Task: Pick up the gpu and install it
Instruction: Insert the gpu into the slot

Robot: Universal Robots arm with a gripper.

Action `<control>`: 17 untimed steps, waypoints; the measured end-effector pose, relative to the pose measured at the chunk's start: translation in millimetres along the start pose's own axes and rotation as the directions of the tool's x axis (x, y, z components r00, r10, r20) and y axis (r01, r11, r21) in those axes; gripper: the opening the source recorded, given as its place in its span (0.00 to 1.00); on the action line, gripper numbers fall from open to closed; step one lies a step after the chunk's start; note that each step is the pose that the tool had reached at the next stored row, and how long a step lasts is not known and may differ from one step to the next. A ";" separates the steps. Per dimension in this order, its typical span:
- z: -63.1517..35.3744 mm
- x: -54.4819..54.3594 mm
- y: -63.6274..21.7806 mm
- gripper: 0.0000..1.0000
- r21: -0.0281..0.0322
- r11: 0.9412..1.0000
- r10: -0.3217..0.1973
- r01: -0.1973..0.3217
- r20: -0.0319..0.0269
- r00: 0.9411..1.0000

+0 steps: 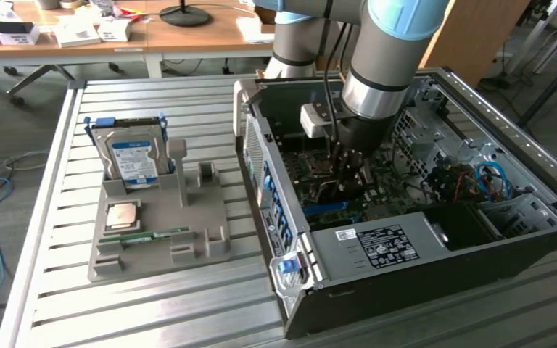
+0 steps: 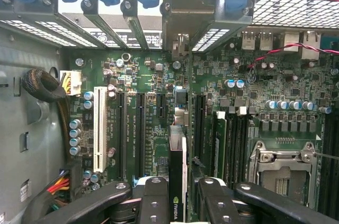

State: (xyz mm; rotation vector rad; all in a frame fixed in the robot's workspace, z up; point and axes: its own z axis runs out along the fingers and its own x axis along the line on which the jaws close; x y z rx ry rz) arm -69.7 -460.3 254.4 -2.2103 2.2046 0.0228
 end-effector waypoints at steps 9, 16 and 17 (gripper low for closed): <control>2.0 0.0 0.2 0.26 0.000 1.000 0.000 0.000 0.000 1.000; 2.3 0.0 0.2 0.26 0.000 1.000 0.001 -0.001 -0.001 1.000; 2.3 0.0 0.2 0.26 0.000 1.000 0.002 -0.002 -0.001 1.000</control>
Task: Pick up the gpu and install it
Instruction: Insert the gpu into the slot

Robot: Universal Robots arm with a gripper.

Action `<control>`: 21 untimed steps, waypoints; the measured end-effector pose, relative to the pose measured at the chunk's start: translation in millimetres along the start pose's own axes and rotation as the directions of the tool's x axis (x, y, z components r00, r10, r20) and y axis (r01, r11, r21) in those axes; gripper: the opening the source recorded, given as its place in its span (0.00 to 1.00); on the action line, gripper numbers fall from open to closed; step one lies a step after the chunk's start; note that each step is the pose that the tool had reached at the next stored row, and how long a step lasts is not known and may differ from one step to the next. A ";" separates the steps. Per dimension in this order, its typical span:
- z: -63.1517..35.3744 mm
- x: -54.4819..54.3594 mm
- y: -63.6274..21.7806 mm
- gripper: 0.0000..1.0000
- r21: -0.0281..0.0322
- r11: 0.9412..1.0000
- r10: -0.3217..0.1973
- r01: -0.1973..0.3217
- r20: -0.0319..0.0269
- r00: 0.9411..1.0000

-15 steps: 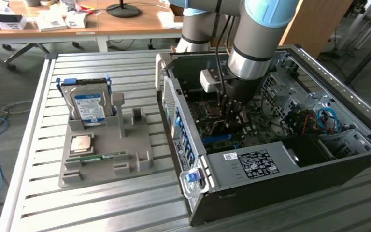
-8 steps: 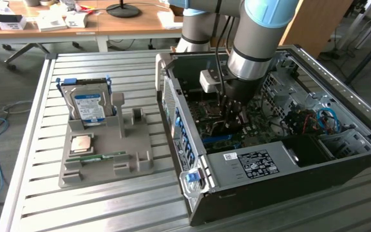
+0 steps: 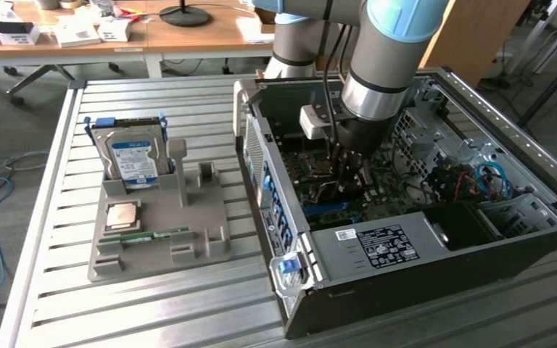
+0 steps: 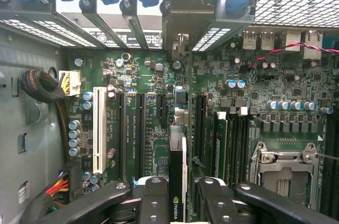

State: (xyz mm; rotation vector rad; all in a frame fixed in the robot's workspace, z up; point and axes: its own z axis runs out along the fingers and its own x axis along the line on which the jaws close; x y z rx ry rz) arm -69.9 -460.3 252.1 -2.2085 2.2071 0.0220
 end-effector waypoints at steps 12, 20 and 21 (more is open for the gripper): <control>0.0 0.0 -0.3 0.26 0.000 1.000 0.003 -0.003 0.000 1.000; 0.6 0.1 0.8 0.26 0.000 1.000 0.002 -0.002 0.000 1.000; 0.8 0.0 0.8 0.26 0.000 1.000 0.003 -0.003 0.000 1.000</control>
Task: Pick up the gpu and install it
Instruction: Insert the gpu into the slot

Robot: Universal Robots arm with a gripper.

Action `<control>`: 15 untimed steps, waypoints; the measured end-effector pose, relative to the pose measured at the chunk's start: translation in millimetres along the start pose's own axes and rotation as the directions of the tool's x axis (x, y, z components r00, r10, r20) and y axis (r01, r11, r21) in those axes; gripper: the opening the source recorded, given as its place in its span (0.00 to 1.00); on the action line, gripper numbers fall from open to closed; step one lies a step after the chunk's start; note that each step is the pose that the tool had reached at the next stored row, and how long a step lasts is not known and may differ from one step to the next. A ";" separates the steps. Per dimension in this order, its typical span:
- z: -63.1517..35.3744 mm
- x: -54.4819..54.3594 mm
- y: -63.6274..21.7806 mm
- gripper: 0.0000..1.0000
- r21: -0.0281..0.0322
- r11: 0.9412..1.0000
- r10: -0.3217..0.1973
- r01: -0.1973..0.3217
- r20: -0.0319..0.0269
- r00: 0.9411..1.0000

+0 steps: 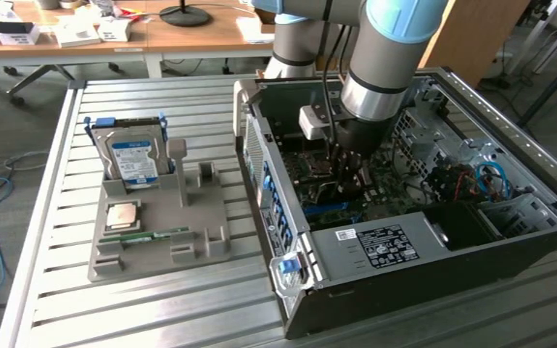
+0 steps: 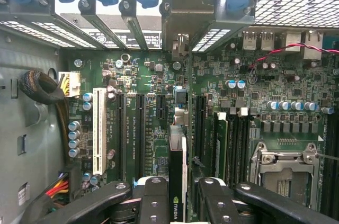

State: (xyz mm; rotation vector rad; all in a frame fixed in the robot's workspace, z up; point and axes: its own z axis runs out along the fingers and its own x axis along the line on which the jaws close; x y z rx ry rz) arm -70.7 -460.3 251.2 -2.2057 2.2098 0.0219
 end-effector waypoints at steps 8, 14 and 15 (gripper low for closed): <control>0.8 0.0 0.0 0.26 0.000 1.000 0.000 0.000 0.000 1.000; 0.8 0.0 0.0 0.26 0.000 1.000 0.000 0.000 0.000 1.000; 0.8 0.0 0.0 0.26 0.000 1.000 0.000 0.000 0.000 1.000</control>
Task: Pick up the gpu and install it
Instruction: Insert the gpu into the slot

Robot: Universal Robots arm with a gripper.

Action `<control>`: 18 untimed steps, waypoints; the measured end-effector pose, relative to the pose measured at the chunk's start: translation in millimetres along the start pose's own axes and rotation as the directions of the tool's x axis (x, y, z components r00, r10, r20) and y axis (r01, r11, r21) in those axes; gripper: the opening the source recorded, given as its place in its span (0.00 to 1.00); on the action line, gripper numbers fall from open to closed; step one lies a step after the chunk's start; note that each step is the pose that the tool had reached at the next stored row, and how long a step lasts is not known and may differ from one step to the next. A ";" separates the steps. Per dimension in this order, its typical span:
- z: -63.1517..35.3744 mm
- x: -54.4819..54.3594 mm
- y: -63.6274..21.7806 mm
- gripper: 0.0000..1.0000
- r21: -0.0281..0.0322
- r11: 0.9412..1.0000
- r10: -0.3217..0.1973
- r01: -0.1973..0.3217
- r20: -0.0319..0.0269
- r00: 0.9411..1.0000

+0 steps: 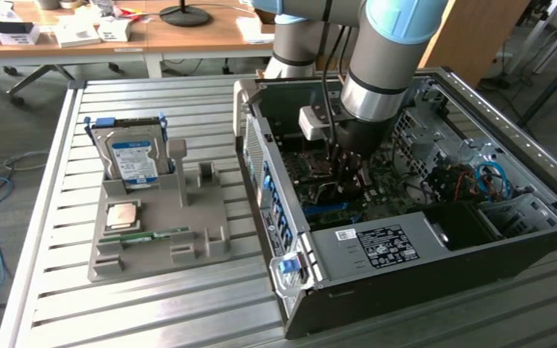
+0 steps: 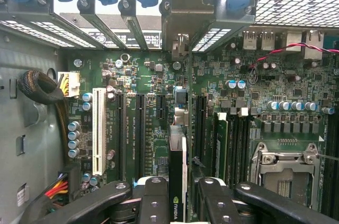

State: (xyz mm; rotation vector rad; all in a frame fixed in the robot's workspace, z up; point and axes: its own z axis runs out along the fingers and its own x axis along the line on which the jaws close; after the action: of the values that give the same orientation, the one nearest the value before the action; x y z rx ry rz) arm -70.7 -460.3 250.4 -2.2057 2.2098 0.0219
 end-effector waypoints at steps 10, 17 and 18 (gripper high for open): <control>0.0 0.4 0.0 0.26 0.000 1.000 0.010 -0.010 0.000 1.000; 0.4 0.6 0.0 0.26 0.000 1.000 0.010 -0.010 0.000 1.000; 0.4 0.6 0.0 0.26 0.000 1.000 0.011 -0.011 0.000 1.000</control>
State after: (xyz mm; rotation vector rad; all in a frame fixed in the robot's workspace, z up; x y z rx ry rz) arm -70.7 -460.8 250.1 -2.1939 2.2215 0.0217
